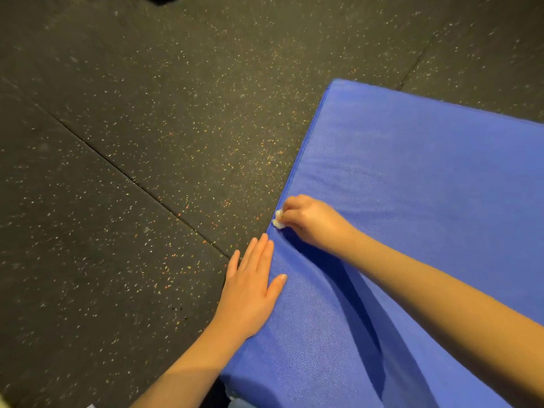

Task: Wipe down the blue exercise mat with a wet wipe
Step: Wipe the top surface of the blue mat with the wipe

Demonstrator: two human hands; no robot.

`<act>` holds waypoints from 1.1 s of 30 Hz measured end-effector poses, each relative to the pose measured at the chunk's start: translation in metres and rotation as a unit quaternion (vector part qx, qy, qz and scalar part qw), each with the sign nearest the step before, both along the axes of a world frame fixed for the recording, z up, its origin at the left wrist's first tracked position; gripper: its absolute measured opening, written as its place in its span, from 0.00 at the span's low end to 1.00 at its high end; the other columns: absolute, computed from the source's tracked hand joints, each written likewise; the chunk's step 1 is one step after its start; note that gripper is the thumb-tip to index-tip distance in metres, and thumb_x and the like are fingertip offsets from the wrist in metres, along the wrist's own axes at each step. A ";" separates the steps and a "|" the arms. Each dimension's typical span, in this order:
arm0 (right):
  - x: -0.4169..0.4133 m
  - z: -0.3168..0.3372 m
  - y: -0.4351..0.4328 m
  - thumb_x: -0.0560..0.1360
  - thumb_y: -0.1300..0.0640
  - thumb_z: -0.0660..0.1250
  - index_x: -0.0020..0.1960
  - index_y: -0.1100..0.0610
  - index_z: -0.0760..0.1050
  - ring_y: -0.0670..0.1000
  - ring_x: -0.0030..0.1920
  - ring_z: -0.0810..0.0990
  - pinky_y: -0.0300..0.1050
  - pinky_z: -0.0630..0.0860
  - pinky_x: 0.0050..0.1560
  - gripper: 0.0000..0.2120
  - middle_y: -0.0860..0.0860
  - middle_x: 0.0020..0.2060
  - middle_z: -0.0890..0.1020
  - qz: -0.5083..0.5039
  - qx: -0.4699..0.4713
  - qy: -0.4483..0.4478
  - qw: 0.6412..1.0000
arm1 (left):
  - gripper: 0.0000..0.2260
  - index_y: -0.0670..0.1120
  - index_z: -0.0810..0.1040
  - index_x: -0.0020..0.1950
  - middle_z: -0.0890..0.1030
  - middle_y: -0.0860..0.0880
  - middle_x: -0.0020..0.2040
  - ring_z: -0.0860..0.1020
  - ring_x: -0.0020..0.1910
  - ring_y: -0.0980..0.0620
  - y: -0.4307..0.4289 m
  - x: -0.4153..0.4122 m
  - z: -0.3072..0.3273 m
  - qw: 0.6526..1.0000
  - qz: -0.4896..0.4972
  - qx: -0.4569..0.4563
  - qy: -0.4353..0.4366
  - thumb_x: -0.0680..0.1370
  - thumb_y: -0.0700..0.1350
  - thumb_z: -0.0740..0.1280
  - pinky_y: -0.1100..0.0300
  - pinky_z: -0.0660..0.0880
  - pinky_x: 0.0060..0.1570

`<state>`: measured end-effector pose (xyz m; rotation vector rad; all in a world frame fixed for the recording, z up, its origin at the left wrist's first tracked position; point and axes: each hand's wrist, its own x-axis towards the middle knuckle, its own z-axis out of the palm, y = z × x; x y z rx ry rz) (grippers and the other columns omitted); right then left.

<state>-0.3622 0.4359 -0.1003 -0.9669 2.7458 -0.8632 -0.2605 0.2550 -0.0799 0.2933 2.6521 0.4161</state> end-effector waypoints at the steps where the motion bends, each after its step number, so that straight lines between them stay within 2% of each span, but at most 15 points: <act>1: -0.011 0.000 0.006 0.74 0.61 0.71 0.41 0.60 0.79 0.59 0.36 0.75 0.44 0.69 0.30 0.04 0.56 0.37 0.76 -0.028 0.013 0.025 0.999 | 0.37 0.50 0.46 0.79 0.40 0.58 0.76 0.42 0.77 0.57 0.000 0.000 0.000 1.000 0.000 0.001 0.002 0.72 0.65 0.35 0.57 0.37 0.73; 3: -0.028 -0.005 0.013 0.73 0.62 0.72 0.38 0.62 0.78 0.57 0.35 0.71 0.43 0.66 0.30 0.07 0.56 0.35 0.74 -0.132 0.017 0.074 0.988 | 0.37 0.50 0.48 0.79 0.43 0.57 0.78 0.42 0.77 0.56 0.000 0.000 0.002 1.000 -0.001 0.002 0.005 0.72 0.65 0.35 0.57 0.37 0.73; 5: -0.024 -0.007 0.002 0.70 0.66 0.72 0.36 0.63 0.78 0.58 0.34 0.71 0.46 0.69 0.28 0.06 0.57 0.35 0.74 -0.237 -0.006 0.065 0.969 | 0.38 0.50 0.49 0.79 0.45 0.56 0.79 0.42 0.77 0.56 0.000 -0.001 0.003 1.000 -0.008 0.000 0.005 0.72 0.65 0.35 0.57 0.37 0.73; 7: 0.000 -0.009 -0.014 0.69 0.69 0.71 0.37 0.62 0.80 0.61 0.35 0.75 0.48 0.74 0.30 0.04 0.58 0.36 0.76 -0.235 -0.043 0.018 0.971 | 0.38 0.49 0.50 0.79 0.47 0.54 0.79 0.42 0.77 0.56 -0.001 -0.005 0.005 1.000 -0.016 -0.004 0.005 0.72 0.65 0.36 0.57 0.36 0.73; 9: 0.020 -0.007 -0.010 0.71 0.67 0.70 0.40 0.61 0.81 0.61 0.35 0.76 0.48 0.74 0.29 0.03 0.58 0.37 0.77 -0.145 -0.044 0.014 0.988 | 0.39 0.48 0.51 0.79 0.48 0.54 0.79 0.42 0.77 0.55 0.000 -0.016 0.004 1.000 -0.020 0.001 0.014 0.72 0.65 0.36 0.56 0.37 0.73; 11: 0.008 -0.003 0.013 0.71 0.66 0.70 0.40 0.62 0.80 0.61 0.34 0.76 0.48 0.73 0.27 0.02 0.59 0.35 0.76 -0.127 -0.009 0.021 0.992 | 0.39 0.48 0.48 0.79 0.42 0.56 0.78 0.39 0.77 0.57 0.006 -0.030 0.001 0.999 -0.027 0.008 0.021 0.71 0.65 0.36 0.54 0.37 0.73; 13: -0.016 -0.004 0.035 0.72 0.67 0.69 0.41 0.63 0.79 0.63 0.35 0.75 0.49 0.72 0.29 0.02 0.60 0.36 0.74 -0.222 0.026 0.040 0.974 | 0.39 0.49 0.45 0.79 0.36 0.58 0.75 0.36 0.75 0.59 0.015 -0.036 -0.003 0.999 -0.044 0.009 0.022 0.71 0.65 0.36 0.54 0.37 0.73; 16: -0.023 -0.008 0.043 0.73 0.66 0.68 0.40 0.65 0.78 0.64 0.35 0.75 0.47 0.69 0.31 0.04 0.61 0.36 0.74 -0.348 0.010 0.035 0.937 | 0.37 0.47 0.47 0.79 0.38 0.55 0.76 0.38 0.76 0.56 0.021 -0.032 -0.011 0.998 -0.054 0.002 0.040 0.74 0.64 0.38 0.53 0.39 0.74; 19: 0.014 -0.004 0.027 0.71 0.67 0.69 0.41 0.62 0.78 0.64 0.33 0.77 0.48 0.72 0.30 0.02 0.60 0.36 0.75 -0.234 0.000 0.024 0.972 | 0.34 0.44 0.54 0.78 0.47 0.50 0.79 0.47 0.78 0.51 0.019 -0.030 -0.019 0.996 -0.057 0.000 0.074 0.77 0.62 0.44 0.52 0.44 0.75; 22: 0.020 0.000 0.040 0.74 0.60 0.66 0.41 0.62 0.77 0.62 0.31 0.75 0.47 0.71 0.25 0.06 0.59 0.35 0.74 -0.164 0.021 0.022 0.986 | 0.30 0.41 0.63 0.75 0.59 0.45 0.77 0.55 0.76 0.48 0.020 -0.031 -0.021 0.991 -0.069 -0.013 0.110 0.79 0.58 0.51 0.48 0.51 0.71; 25: -0.012 -0.007 0.056 0.72 0.66 0.68 0.39 0.65 0.74 0.62 0.29 0.72 0.44 0.62 0.27 0.05 0.61 0.34 0.72 -0.294 0.027 0.054 0.954 | 0.28 0.41 0.64 0.74 0.61 0.44 0.77 0.56 0.76 0.48 0.021 -0.030 -0.022 0.987 -0.102 -0.030 0.122 0.79 0.56 0.52 0.47 0.53 0.70; 27: -0.020 -0.011 0.051 0.73 0.66 0.66 0.37 0.66 0.75 0.63 0.28 0.72 0.45 0.65 0.26 0.06 0.62 0.34 0.72 -0.395 -0.015 0.044 0.917 | 0.27 0.40 0.66 0.73 0.63 0.44 0.76 0.57 0.75 0.48 0.021 -0.031 -0.021 0.983 -0.121 -0.037 0.132 0.79 0.54 0.53 0.47 0.54 0.70; 28: -0.016 -0.010 0.043 0.72 0.66 0.65 0.37 0.66 0.75 0.63 0.28 0.73 0.47 0.68 0.26 0.06 0.62 0.34 0.73 -0.402 -0.032 0.047 0.914 | 0.27 0.40 0.67 0.73 0.64 0.44 0.75 0.58 0.75 0.48 0.022 -0.032 -0.020 0.983 -0.124 -0.037 0.133 0.79 0.54 0.53 0.48 0.54 0.70; 30: 0.004 -0.011 0.027 0.72 0.65 0.65 0.40 0.64 0.78 0.63 0.29 0.75 0.48 0.72 0.25 0.04 0.61 0.35 0.74 -0.326 -0.048 0.051 0.943 | 0.26 0.40 0.67 0.72 0.65 0.44 0.75 0.59 0.74 0.47 0.022 -0.032 -0.020 0.983 -0.127 -0.031 0.132 0.79 0.53 0.54 0.48 0.55 0.69; 33: 0.012 -0.006 0.035 0.78 0.57 0.62 0.42 0.63 0.77 0.62 0.31 0.76 0.49 0.73 0.25 0.11 0.59 0.35 0.74 -0.187 -0.022 0.034 0.982 | 0.26 0.40 0.68 0.71 0.68 0.43 0.73 0.61 0.73 0.47 0.020 -0.038 -0.019 0.981 -0.132 -0.006 0.145 0.78 0.54 0.55 0.50 0.55 0.69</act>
